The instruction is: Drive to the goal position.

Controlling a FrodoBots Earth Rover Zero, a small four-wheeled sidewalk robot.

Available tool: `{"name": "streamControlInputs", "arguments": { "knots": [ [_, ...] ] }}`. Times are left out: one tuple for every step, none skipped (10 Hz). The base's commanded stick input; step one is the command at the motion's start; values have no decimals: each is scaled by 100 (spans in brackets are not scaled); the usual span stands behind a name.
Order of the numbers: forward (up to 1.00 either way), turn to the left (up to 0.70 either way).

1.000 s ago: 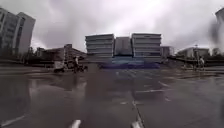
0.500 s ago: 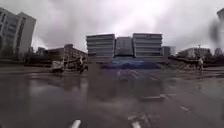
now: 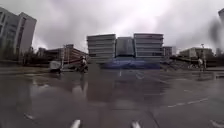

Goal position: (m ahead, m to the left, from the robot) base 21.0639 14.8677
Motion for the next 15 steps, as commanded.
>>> {"name": "streamControlInputs", "arguments": {
  "knots": [
    [100, 0],
    [100, 0],
    [100, 0],
    [100, 0],
    [100, 0],
    [100, 0],
    [100, 0],
    [100, 0],
    [100, 0],
    [100, 0],
    [100, 0],
    [100, 0],
    [100, 0],
    [100, 0],
    [100, 0]
  ]
}}
